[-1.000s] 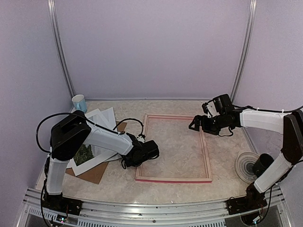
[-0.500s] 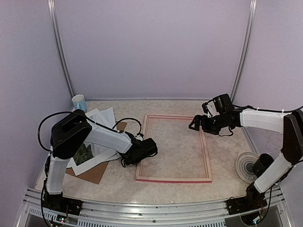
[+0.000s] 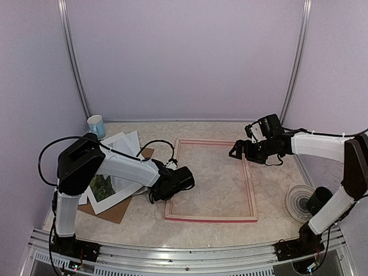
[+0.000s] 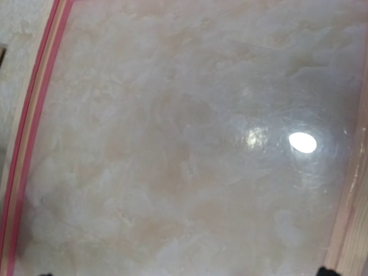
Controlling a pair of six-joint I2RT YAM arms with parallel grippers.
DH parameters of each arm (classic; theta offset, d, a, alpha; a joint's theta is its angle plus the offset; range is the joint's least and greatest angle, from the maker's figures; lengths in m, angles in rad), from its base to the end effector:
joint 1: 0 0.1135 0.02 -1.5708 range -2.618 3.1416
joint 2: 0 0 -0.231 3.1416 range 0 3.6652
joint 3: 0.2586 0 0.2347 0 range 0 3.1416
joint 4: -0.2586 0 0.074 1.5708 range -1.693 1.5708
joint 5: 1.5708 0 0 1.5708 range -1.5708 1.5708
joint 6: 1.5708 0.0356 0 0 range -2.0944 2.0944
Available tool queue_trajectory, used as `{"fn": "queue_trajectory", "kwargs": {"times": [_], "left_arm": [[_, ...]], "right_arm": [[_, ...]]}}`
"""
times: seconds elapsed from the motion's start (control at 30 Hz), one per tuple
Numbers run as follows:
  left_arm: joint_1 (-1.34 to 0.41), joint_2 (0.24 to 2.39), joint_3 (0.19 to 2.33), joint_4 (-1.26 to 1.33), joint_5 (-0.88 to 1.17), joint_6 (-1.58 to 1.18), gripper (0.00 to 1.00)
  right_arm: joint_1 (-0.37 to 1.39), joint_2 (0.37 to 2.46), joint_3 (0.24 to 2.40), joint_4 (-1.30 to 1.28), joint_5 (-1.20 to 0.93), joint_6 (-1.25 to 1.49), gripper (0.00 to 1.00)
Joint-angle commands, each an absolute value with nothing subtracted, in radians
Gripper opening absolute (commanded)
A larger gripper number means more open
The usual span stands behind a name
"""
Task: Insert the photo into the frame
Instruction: Pick up the mat board from the photo, then place the mat board on the frame body.
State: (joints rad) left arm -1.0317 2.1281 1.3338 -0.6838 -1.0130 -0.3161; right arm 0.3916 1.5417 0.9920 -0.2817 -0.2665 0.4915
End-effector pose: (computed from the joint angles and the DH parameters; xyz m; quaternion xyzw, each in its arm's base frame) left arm 0.2069 -0.2871 0.0973 0.2849 0.8261 0.3534 0.3341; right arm 0.2840 0.1274 0.1970 -0.0018 0.9254 0.2650 0.2708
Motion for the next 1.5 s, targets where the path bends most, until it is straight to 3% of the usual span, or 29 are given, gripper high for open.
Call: {"fn": "queue_trajectory", "kwargs": {"times": [0.0, 0.67, 1.47], "left_arm": [[-1.056, 2.065, 1.353, -0.694, -1.039, -0.351, 0.09], [-1.259, 1.955, 1.399, -0.736, -1.013, -0.440, 0.07], [-1.474, 2.147, 1.608, -0.565, -0.978, -0.293, 0.07]], "right_arm": [[0.402, 1.535, 1.007, -0.278, -0.262, 0.494, 0.99], [0.402, 1.539, 1.008, -0.298, -0.271, 0.491, 0.99], [0.340, 1.505, 0.959, -0.292, -0.360, 0.499, 0.99]]}}
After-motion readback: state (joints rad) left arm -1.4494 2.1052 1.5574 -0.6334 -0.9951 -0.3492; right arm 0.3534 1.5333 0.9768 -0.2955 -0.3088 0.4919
